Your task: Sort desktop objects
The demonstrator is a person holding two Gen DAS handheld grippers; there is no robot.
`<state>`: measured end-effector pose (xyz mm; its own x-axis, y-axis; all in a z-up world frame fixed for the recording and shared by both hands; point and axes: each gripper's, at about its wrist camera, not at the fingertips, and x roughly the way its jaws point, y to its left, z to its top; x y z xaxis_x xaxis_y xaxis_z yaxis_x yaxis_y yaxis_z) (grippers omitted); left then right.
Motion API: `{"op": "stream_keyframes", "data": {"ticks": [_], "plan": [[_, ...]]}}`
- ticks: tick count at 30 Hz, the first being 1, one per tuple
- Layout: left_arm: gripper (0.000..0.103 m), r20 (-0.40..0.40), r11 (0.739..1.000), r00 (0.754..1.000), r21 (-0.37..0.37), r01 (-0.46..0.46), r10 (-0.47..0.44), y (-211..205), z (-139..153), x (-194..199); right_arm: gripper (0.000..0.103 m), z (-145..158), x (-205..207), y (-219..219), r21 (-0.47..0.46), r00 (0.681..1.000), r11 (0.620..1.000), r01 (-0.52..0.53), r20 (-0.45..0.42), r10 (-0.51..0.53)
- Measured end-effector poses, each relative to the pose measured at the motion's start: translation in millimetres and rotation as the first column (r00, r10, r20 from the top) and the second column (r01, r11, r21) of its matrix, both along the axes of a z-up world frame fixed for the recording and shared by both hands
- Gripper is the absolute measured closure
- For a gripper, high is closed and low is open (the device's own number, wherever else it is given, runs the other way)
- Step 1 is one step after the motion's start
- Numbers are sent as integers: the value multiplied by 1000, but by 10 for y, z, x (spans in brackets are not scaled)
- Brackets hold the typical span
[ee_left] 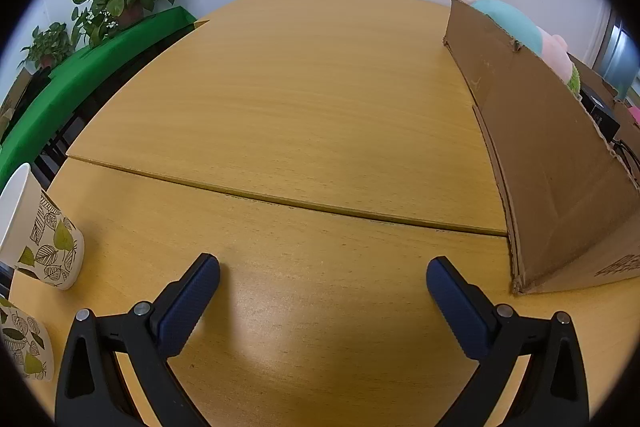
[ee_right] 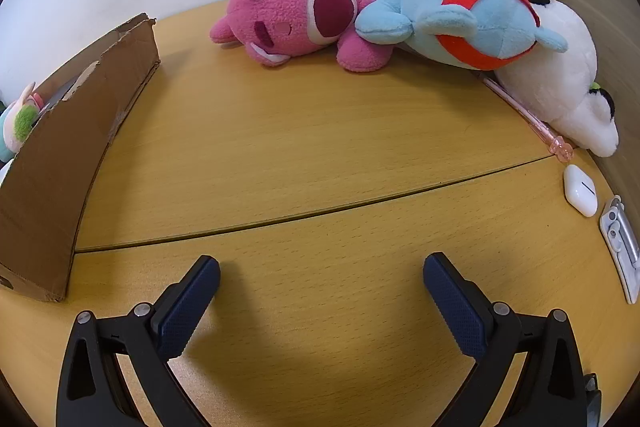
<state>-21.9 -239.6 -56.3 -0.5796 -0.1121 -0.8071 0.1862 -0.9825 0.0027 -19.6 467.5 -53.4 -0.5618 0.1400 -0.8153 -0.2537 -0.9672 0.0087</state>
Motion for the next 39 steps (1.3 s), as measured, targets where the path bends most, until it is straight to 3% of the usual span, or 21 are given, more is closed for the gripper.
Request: {"op": "stream_keyframes", "data": {"ticks": [39], "plan": [[0,0,1000,1000,0,-2,2,6,0,-10,0,6,29,-5,-1,1000,1000,0,-2,0]]}}
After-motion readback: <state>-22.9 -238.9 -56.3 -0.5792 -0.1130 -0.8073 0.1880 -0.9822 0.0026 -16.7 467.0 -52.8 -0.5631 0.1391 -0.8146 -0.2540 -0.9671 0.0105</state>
